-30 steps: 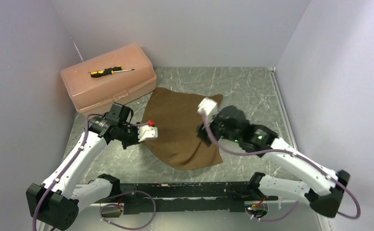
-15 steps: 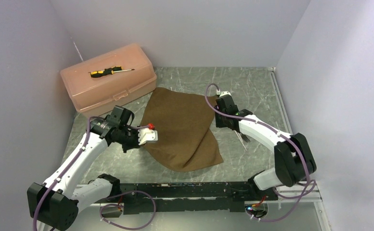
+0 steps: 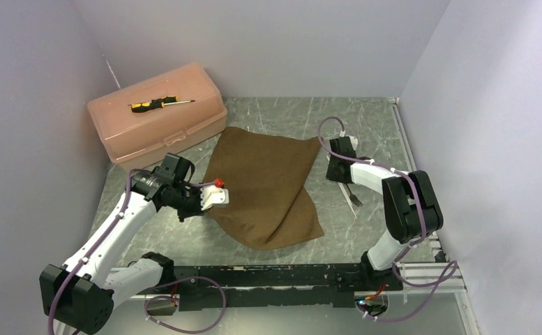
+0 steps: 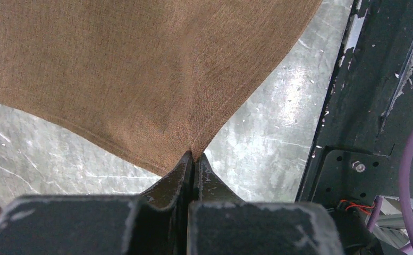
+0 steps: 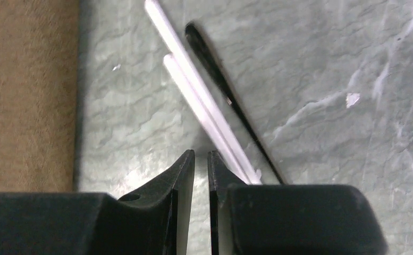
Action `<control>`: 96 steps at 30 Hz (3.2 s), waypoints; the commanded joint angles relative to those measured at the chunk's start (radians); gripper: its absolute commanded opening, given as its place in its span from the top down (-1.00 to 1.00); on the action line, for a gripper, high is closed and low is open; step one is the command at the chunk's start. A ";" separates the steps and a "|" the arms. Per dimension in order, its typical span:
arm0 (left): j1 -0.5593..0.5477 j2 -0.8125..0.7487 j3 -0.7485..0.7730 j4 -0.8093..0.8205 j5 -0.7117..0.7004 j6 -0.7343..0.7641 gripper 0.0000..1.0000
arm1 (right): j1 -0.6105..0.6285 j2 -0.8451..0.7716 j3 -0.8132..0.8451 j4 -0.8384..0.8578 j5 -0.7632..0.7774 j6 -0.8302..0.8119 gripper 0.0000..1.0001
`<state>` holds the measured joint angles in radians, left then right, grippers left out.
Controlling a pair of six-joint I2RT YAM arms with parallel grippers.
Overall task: Fold the napkin into a case and place the utensils inside
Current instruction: Move the utensils to the center of the board, then pick up the crumpled napkin from the center of the board, then flatten out the crumpled napkin at the center of the board.
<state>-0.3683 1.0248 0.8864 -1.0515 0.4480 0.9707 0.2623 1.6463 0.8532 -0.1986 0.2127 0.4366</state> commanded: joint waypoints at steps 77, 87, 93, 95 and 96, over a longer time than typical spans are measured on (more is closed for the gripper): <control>-0.003 0.046 0.156 0.162 -0.024 -0.157 0.95 | 0.217 -0.662 0.250 -0.858 0.428 0.209 1.00; -0.003 0.150 0.333 0.329 -0.130 -0.229 0.95 | 0.183 -0.532 0.447 -0.774 0.364 0.104 1.00; 0.016 0.408 0.625 0.503 -0.256 -0.187 0.95 | 0.133 -0.314 0.689 -0.561 0.357 -0.029 1.00; 0.023 0.529 0.842 0.507 -0.288 -0.177 0.95 | 0.128 -0.218 0.811 -0.509 0.373 -0.090 1.00; 0.028 0.583 0.948 0.501 -0.298 -0.179 0.95 | 0.128 -0.183 0.879 -0.514 0.381 -0.111 1.00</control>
<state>-0.3626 1.4521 1.5097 -0.6846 0.2504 0.7773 0.4015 1.3560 1.5219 -0.8886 0.5465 0.4648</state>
